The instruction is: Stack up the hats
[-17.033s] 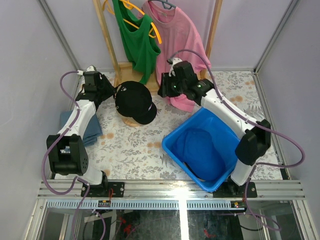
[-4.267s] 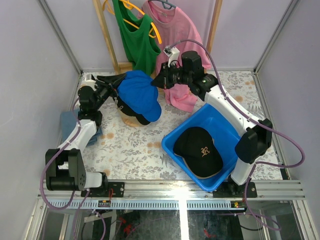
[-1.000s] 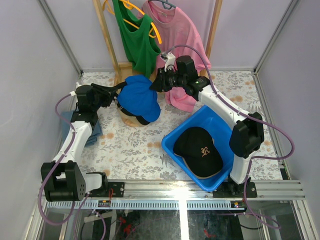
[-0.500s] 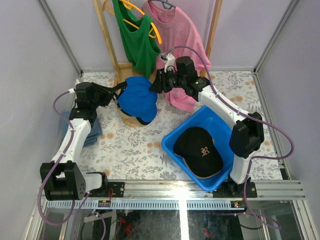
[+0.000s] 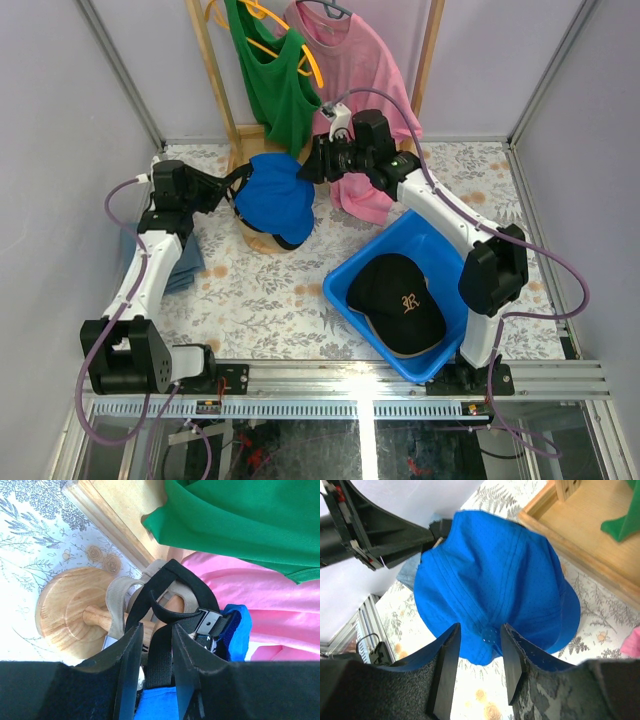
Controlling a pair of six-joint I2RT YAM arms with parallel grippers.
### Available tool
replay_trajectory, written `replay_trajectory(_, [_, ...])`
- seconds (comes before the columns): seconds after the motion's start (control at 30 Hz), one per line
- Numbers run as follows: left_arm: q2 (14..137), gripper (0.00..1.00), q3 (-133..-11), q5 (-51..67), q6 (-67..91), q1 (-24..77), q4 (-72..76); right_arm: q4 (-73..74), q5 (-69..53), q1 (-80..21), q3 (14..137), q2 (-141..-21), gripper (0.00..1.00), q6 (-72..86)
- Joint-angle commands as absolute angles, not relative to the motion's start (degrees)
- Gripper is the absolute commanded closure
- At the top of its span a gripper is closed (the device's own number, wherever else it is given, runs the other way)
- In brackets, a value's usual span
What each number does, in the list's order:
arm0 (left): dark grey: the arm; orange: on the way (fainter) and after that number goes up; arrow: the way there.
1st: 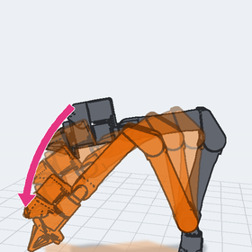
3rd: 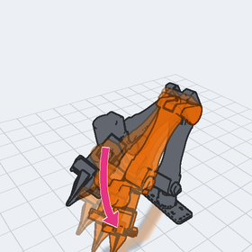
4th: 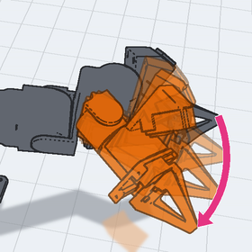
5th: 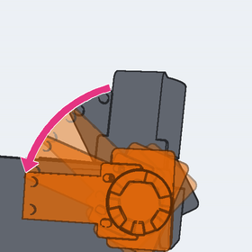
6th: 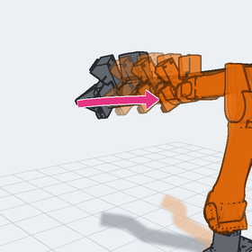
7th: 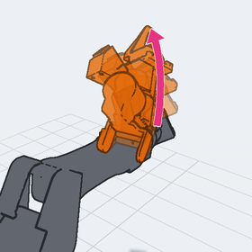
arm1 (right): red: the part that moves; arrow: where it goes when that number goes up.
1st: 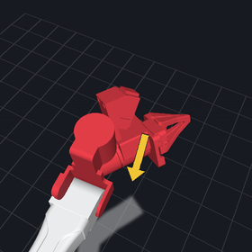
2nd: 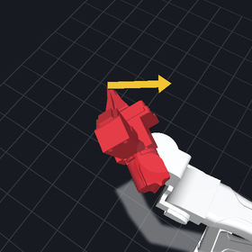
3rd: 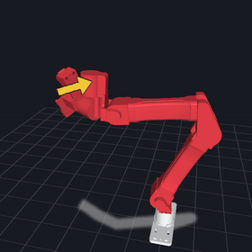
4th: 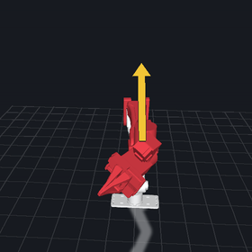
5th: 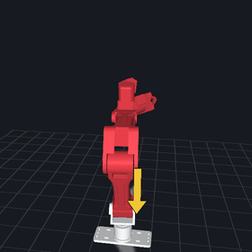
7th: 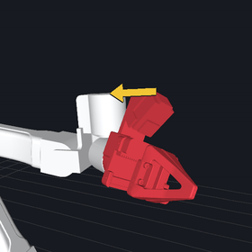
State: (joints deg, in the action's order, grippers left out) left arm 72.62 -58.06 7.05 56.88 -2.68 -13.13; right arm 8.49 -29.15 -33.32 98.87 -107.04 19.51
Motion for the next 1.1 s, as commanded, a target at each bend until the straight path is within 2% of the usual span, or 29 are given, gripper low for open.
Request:
replay_trajectory(0.0, [72.56, 0.72, -60.51, 4.22, 54.65, -2.99, -15.23, 7.85, -28.13, -33.31, 104.52, -106.0, 0.55, 19.91])
replay_trajectory(0.37, [74.86, 0.72, -64.9, 1.14, 52.35, -2.9, -18.78, 8.79, -27.43, -33.51, 105.73, -106.09, 0.54, 19.17])
replay_trajectory(0.5, [74.25, 0.62, -66.19, 0.48, 51.48, -2.9, -19.24, 8.7, -27.25, -33.5, 105.47, -105.83, 0.54, 19.05])
replay_trajectory(0.63, [73.18, 0.46, -66.82, 0.9, 49.46, -2.89, -17.8, 8.42, -27.0, -33.52, 104.93, -105.37, 0.54, 19.07])
replay_trajectory(0.73, [72.76, 0.38, -67.91, 0.93, 45.51, -2.84, -16.96, 8.02, -26.54, -33.5, 103.95, -104.46, 0.54, 18.99])
replay_trajectory(1.07, [71.88, 0.34, -66.14, 7.16, 42.58, -2.79, -10.66, 6.89, -27.9, -33.57, 102.99, -104.75, 0.53, 20.39])
